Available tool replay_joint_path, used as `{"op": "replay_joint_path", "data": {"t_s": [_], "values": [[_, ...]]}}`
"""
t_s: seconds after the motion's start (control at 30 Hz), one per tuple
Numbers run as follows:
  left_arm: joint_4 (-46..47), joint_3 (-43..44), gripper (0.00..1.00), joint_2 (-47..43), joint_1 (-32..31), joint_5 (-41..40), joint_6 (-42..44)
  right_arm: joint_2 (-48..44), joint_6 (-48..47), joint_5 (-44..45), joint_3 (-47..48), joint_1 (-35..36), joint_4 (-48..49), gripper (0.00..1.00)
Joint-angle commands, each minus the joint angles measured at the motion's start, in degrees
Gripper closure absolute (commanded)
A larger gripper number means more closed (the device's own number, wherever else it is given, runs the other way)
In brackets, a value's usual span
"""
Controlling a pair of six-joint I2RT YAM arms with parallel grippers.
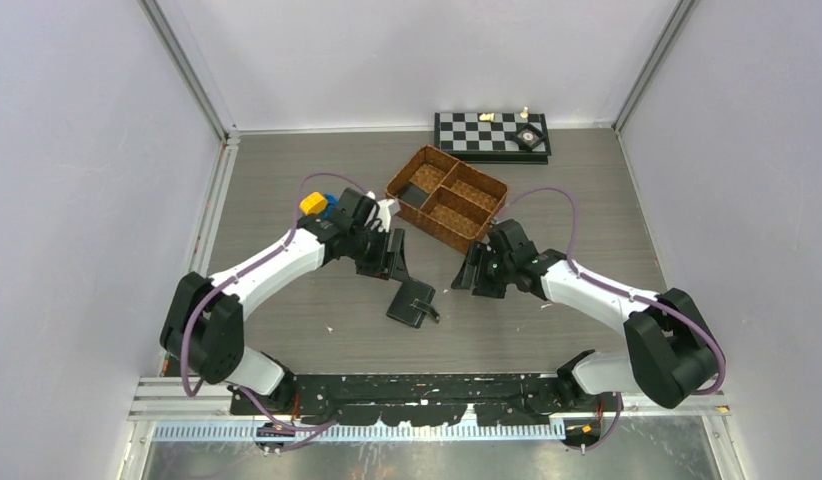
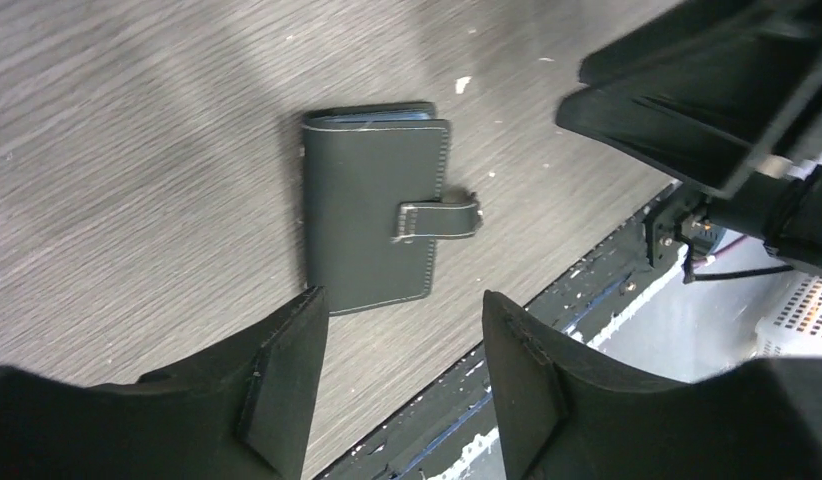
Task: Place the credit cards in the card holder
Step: Close the card holder at the center of the board.
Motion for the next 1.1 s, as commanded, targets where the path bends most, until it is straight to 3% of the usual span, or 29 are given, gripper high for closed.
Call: {"op": "replay_joint_path", "data": {"t_s": [0.0,0.3,0.73,0.9,1.07], "values": [[3.6,-2.3,0.43,3.4,1.9,2.7,-0.8,0.7,1.3,-7.5,-0.3,0.7,6.5,0.38],[7.7,-5.8,0.52,8.0,2.2,-3.6,-1.5,9.2,5.9,-5.8,2.9,8.1,11.6,0.37],[12.9,-9.1,0.57,9.7,2.2,-1.4,-3.0,14.9,4.9,-2.6,7.8,11.2,6.5,0.41],[14.8,-9.8,0.6,9.9,2.3,-0.1,-4.0,16.1,4.8,-3.0,8.1,12.3,4.9,0.51],[15.5,-10.6,0.6,9.4,2.2,0.2,-4.3,16.3,4.8,-0.9,7.9,12.4,2.6,0.76]]}}
